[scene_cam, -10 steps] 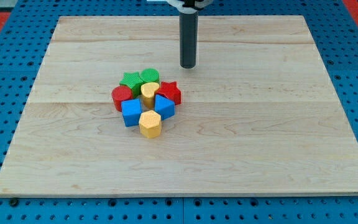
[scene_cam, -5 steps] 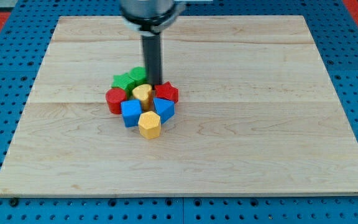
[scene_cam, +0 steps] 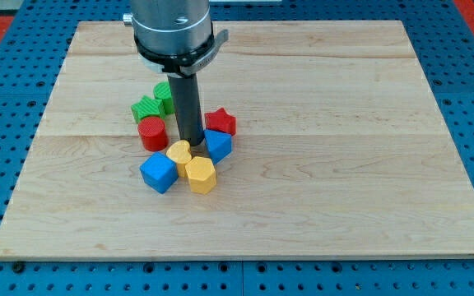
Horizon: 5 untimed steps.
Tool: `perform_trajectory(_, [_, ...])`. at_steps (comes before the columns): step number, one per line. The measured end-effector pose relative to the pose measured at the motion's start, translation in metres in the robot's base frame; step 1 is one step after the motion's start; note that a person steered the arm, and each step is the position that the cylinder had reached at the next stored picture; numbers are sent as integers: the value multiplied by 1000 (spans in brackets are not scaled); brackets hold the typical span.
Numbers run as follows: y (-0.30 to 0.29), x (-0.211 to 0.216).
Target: Slide the yellow heart along with blue cube a bit down
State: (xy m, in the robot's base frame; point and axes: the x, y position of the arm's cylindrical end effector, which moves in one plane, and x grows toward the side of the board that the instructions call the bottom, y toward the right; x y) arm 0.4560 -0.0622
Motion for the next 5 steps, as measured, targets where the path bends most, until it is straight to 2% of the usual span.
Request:
perform_trajectory(2, [6,34])
perform_trajectory(5, [-14,12])
